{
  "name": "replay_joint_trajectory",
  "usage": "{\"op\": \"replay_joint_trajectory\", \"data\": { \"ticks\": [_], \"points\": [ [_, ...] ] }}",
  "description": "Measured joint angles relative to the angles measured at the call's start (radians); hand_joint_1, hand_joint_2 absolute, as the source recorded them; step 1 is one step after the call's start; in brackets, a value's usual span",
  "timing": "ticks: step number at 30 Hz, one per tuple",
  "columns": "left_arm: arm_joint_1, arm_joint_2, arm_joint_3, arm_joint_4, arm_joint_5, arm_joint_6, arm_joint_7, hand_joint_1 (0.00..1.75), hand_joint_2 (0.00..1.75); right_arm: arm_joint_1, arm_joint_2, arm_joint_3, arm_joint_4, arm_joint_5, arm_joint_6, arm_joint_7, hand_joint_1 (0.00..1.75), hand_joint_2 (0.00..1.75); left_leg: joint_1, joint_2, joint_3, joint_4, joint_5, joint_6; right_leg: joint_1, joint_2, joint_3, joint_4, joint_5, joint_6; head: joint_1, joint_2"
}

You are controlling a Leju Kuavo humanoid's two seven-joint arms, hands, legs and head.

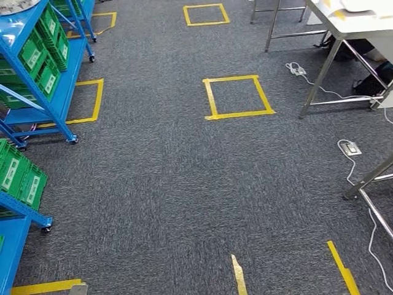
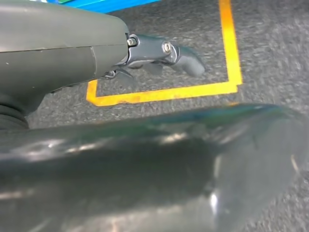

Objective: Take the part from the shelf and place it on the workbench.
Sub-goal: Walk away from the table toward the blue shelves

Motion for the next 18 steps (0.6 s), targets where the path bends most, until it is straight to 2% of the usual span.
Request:
{"op": "replay_joint_trajectory", "data": {
  "ticks": [1, 2, 3, 5, 6, 7, 8, 9, 10, 11, 12, 13, 14, 16, 17, 18],
  "points": [
    [0.002, 0.000, 0.002, -0.001, 0.002, 0.001, 0.000, 0.00, 0.00, -0.004, 0.001, 0.001, 0.001, 0.001, 0.000, 0.002, 0.00, 0.00, 0.001, -0.010, -0.001, -0.003, 0.003, 0.006, -0.001, 0.000, 0.001, 0.001, -0.004, 0.005, 0.000, 0.000],
    [0.004, 0.000, 0.004, -0.003, 0.004, 0.002, 0.001, 0.00, 0.00, -0.008, 0.002, 0.002, 0.002, 0.001, 0.000, 0.004, 0.00, 0.00, 0.003, -0.020, 0.000, -0.006, 0.006, 0.012, -0.003, 0.019, -0.003, 0.011, -0.014, 0.010, 0.002, 0.000],
    [0.003, 0.000, 0.005, -0.005, 0.007, 0.003, 0.000, 0.00, 0.00, -0.009, 0.003, 0.003, 0.002, 0.001, 0.000, 0.004, 0.00, 0.00, 0.006, -0.030, 0.000, -0.010, 0.009, 0.018, -0.005, 0.047, -0.016, 0.041, -0.035, 0.014, 0.006, 0.000],
    [-0.002, 0.000, 0.007, -0.009, 0.012, 0.002, -0.002, 0.00, 0.00, -0.008, 0.004, 0.006, 0.005, 0.000, 0.001, 0.002, 0.00, 0.00, 0.007, -0.054, -0.002, -0.011, 0.013, 0.026, -0.008, 0.109, -0.079, 0.168, -0.098, 0.018, 0.012, 0.000],
    [-0.003, 0.000, 0.007, -0.010, 0.013, 0.002, -0.004, 0.00, 0.00, -0.007, 0.004, 0.007, 0.006, 0.000, 0.001, 0.001, 0.00, 0.00, 0.006, -0.067, -0.003, -0.011, 0.014, 0.028, -0.009, 0.121, -0.117, 0.241, -0.124, 0.018, 0.012, 0.000],
    [-0.003, 0.000, 0.007, -0.010, 0.014, 0.001, -0.005, 0.00, 0.00, -0.006, 0.004, 0.008, 0.007, 0.000, 0.001, 0.000, 0.00, 0.00, 0.005, -0.080, -0.003, -0.011, 0.014, 0.029, -0.008, 0.127, -0.148, 0.293, -0.134, 0.018, 0.012, 0.000],
    [-0.003, 0.000, 0.008, -0.010, 0.015, 0.001, -0.006, 0.00, 0.00, -0.006, 0.004, 0.008, 0.007, -0.001, 0.001, 0.001, 0.00, 0.00, 0.003, -0.094, -0.002, -0.011, 0.014, 0.029, -0.008, 0.129, -0.163, 0.307, -0.122, 0.016, 0.012, 0.000],
    [-0.002, 0.000, 0.008, -0.011, 0.015, 0.001, -0.006, 0.00, 0.00, -0.006, 0.004, 0.009, 0.007, -0.001, 0.001, 0.002, 0.00, 0.00, 0.002, -0.107, -0.001, -0.011, 0.014, 0.029, -0.008, 0.132, -0.157, 0.276, -0.089, 0.014, 0.012, 0.000],
    [-0.002, -0.001, 0.009, -0.011, 0.015, 0.001, -0.006, 0.00, 0.00, -0.007, 0.004, 0.009, 0.007, -0.001, 0.001, 0.002, 0.00, 0.00, 0.002, -0.121, 0.001, -0.011, 0.014, 0.028, -0.008, 0.140, -0.133, 0.210, -0.044, 0.010, 0.012, 0.000],
    [-0.002, -0.001, 0.009, -0.011, 0.016, 0.001, -0.006, 0.00, 0.00, -0.008, 0.004, 0.009, 0.007, -0.001, 0.001, 0.002, 0.00, 0.00, 0.002, -0.133, 0.003, -0.010, 0.014, 0.028, -0.008, 0.158, -0.102, 0.135, -0.006, 0.005, 0.012, 0.000],
    [-0.003, -0.002, 0.010, -0.011, 0.015, 0.001, -0.007, 0.00, 0.00, -0.008, 0.004, 0.009, 0.007, -0.001, 0.001, 0.002, 0.00, 0.00, 0.001, -0.144, 0.002, -0.010, 0.013, 0.025, -0.008, 0.181, -0.076, 0.071, 0.021, 0.000, 0.011, 0.000],
    [-0.004, -0.003, 0.010, -0.011, 0.014, 0.002, -0.007, 0.00, 0.00, -0.009, 0.004, 0.009, 0.007, -0.002, 0.001, 0.000, 0.00, 0.00, 0.003, -0.154, -0.001, -0.008, 0.014, 0.021, -0.008, 0.199, -0.057, 0.030, 0.032, -0.003, 0.011, 0.000],
    [-0.004, -0.004, 0.010, -0.012, 0.011, 0.002, -0.008, 0.00, 0.00, -0.009, 0.004, 0.009, 0.007, -0.005, 0.001, -0.003, 0.00, 0.00, 0.005, -0.164, -0.005, -0.007, 0.015, 0.015, -0.007, 0.209, -0.048, 0.015, 0.031, -0.005, 0.010, 0.000],
    [-0.003, -0.008, 0.009, -0.013, -0.003, 0.008, -0.010, 0.00, 0.00, -0.008, 0.003, 0.009, 0.008, -0.014, 0.004, -0.006, 0.00, 0.00, 0.010, -0.185, -0.013, -0.007, 0.020, 0.002, -0.004, 0.196, -0.041, 0.007, 0.032, -0.008, 0.009, 0.000],
    [-0.002, -0.010, 0.009, -0.014, -0.012, 0.013, -0.010, 0.00, 0.00, -0.006, 0.003, 0.009, 0.008, -0.021, 0.007, -0.004, 0.00, 0.00, 0.011, -0.183, -0.015, -0.003, 0.017, -0.003, -0.005, 0.185, -0.038, 0.001, 0.035, -0.012, 0.009, 0.000],
    [-0.002, -0.013, 0.008, -0.014, -0.024, 0.021, -0.012, 0.00, 0.00, -0.003, 0.000, 0.009, 0.007, -0.029, 0.012, -0.002, 0.00, 0.00, 0.011, -0.165, -0.022, 0.014, 0.004, -0.008, -0.006, 0.173, -0.034, -0.004, 0.038, -0.016, 0.007, 0.000]
  ]
}}
